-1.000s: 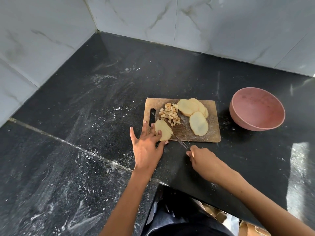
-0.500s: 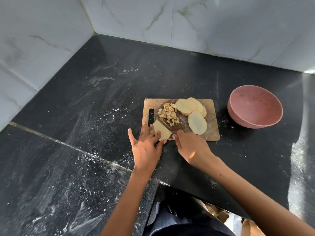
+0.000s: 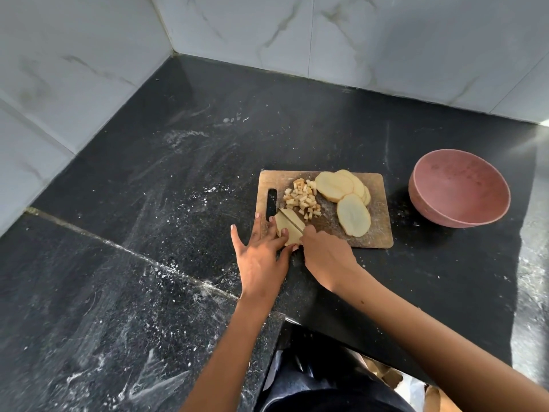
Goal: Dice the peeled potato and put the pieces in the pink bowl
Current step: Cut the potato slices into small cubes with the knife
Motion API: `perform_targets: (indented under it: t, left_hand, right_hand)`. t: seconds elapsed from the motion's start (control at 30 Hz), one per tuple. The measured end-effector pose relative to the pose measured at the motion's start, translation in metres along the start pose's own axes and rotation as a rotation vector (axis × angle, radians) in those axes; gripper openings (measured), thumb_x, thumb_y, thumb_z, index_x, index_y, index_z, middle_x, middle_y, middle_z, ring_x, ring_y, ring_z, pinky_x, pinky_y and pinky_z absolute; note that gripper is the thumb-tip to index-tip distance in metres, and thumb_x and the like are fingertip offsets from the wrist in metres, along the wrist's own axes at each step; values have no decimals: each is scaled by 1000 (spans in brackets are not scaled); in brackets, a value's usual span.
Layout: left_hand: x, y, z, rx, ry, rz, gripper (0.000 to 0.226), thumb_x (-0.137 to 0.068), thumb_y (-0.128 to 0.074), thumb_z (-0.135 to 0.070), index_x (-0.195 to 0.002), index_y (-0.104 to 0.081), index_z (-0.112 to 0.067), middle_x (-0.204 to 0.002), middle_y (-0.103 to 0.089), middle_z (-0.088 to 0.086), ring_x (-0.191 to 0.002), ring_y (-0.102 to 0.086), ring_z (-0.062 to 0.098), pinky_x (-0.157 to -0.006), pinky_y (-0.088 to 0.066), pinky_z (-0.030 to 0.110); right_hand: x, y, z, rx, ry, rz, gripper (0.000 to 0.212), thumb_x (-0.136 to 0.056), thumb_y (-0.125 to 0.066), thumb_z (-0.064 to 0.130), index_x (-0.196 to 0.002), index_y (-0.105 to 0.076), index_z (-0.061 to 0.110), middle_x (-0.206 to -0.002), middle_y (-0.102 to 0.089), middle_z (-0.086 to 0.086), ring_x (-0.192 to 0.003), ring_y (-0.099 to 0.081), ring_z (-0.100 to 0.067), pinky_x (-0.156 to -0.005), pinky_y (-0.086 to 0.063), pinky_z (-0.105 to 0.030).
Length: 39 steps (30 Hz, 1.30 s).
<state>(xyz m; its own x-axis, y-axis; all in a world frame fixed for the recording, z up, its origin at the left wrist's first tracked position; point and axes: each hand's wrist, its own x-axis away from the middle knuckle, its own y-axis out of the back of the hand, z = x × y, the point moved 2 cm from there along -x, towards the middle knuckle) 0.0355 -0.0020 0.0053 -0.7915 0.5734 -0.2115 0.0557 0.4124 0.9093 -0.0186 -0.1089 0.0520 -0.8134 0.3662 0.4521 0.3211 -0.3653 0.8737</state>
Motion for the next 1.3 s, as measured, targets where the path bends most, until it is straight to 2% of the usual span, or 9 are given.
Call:
perform_targets:
  t: [0.07,0.2,0.4,0.5,0.7,0.8,0.93,1.1,1.3]
  left_hand:
    - [0,0,0,-4,5,-6,22,-81,-75,-32,-102,-75,-24,-126,-63,2,-137,-38,24,-115,16,40]
    - [2,0,0,6,35,0,27,-87,-68,-36,-111,-71,-25,-133,-58,-1,-142,-29,19,-112,26,36]
    - [1,1,1,21,14,-7,26,-83,-72,-34,-107,-73,-22,-129,-61,1,-140,-33,21,-113,25,35]
    - [1,1,3,26,-6,-16,26,-84,-71,-35,-107,-73,-22,-129,-61,1,-140,-32,19,-113,24,36]
    - [1,3,3,22,-25,-12,24,-85,-70,-34,-106,-73,-23,-129,-61,1,-140,-33,20,-113,25,36]
    - [2,2,3,17,-19,-21,22,-84,-71,-32,-104,-74,-23,-128,-61,0,-140,-33,20,-112,25,35]
    - [2,0,3,24,-8,-23,24,-85,-71,-33,-106,-73,-23,-129,-61,1,-139,-31,18,-113,24,35]
    - [2,0,6,37,-10,-18,27,-84,-71,-38,-108,-73,-24,-130,-61,2,-141,-33,18,-114,21,38]
    - [-5,5,6,35,-13,-22,38,-77,-75,-45,-109,-73,-25,-139,-53,3,-143,-28,17,-115,20,39]
  right_hand:
    - [7,-4,-9,-19,-36,75,22,-101,-34,12,-122,-38,8,-114,-60,-13,-101,-61,-32,-71,-39,-36]
    - [28,-12,-28,-73,-87,207,26,-105,-28,21,-127,-33,8,-115,-57,-14,-104,-58,-32,-76,-41,-39]
    - [45,-19,-44,-244,-93,163,23,-105,-27,30,-99,-40,12,-77,-48,-3,-74,-52,-24,-63,-39,-35]
    - [43,-17,-46,-397,-115,183,28,-104,-30,31,-97,-49,12,-83,-56,-6,-73,-56,-22,-61,-44,-33]
    - [19,-14,-20,-185,-111,100,25,-104,-33,19,-124,-41,7,-116,-59,-15,-105,-59,-34,-73,-38,-37]
    - [15,-14,-14,-143,-86,84,24,-103,-33,16,-124,-39,7,-116,-59,-16,-104,-59,-34,-72,-38,-38]
    - [45,-22,-34,-118,-82,102,24,-105,-26,24,-119,-38,8,-112,-59,-15,-100,-60,-34,-72,-38,-37]
    - [63,-18,-45,-148,-60,42,27,-105,-22,35,-101,-38,13,-98,-61,-13,-89,-60,-33,-66,-38,-36]
    - [49,-13,-42,-173,-56,40,32,-105,-24,36,-108,-45,11,-101,-62,-13,-95,-59,-33,-70,-37,-36]
